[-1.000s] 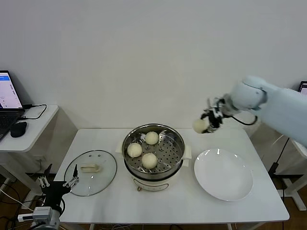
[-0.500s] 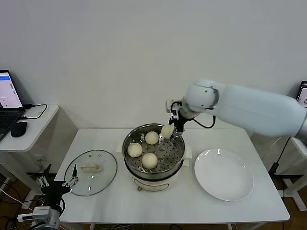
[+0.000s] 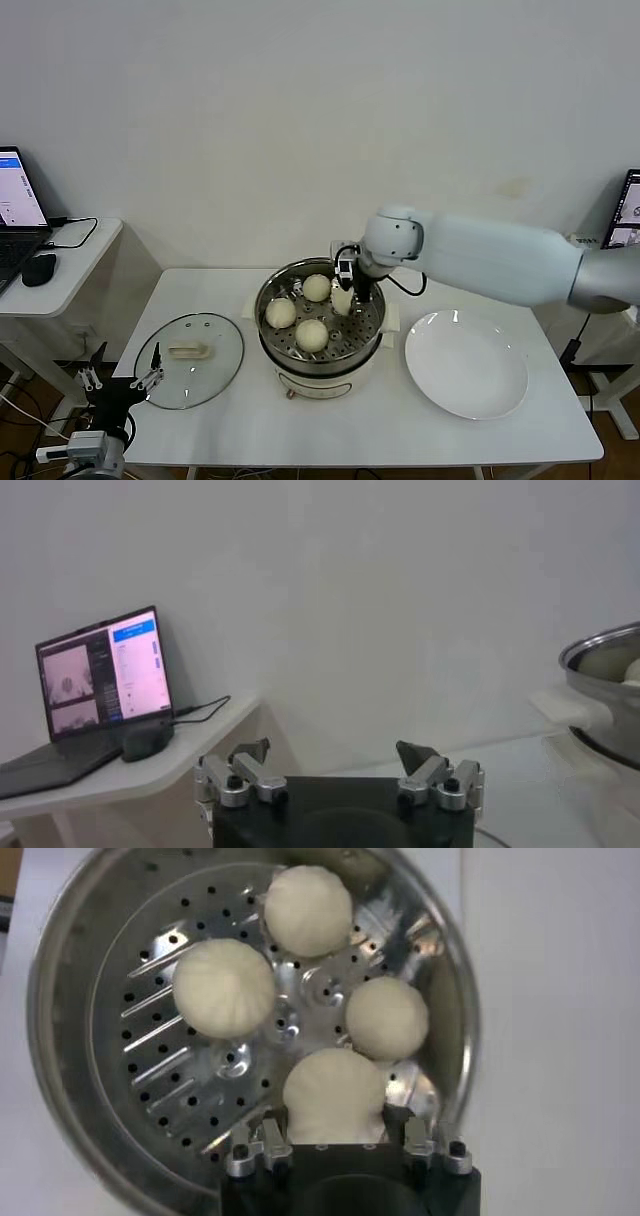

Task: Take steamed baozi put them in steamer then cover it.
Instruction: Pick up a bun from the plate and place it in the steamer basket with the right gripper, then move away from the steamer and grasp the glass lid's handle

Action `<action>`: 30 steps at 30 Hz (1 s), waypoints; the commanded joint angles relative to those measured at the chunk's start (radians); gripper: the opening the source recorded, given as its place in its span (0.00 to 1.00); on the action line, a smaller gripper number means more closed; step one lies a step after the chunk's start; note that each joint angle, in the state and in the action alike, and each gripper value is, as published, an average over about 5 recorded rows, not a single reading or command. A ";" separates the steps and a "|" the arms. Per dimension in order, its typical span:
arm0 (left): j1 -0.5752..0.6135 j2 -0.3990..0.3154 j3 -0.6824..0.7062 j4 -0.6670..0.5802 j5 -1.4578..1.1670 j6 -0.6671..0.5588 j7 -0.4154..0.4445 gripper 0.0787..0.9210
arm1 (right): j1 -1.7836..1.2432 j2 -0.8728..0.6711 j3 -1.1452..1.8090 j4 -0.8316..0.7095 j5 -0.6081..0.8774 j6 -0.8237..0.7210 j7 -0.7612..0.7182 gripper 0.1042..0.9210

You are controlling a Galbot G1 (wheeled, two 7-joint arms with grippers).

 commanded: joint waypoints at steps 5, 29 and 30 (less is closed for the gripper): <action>0.002 -0.004 -0.001 0.003 0.000 -0.001 0.001 0.88 | -0.070 0.014 0.023 -0.019 -0.056 -0.017 0.018 0.64; 0.011 -0.008 -0.008 0.007 0.002 -0.006 0.004 0.88 | -0.683 -0.607 0.769 0.474 0.098 0.301 0.490 0.88; 0.012 -0.009 -0.007 0.009 0.003 -0.009 0.004 0.88 | -0.807 -0.624 0.855 0.491 0.090 0.346 0.530 0.88</action>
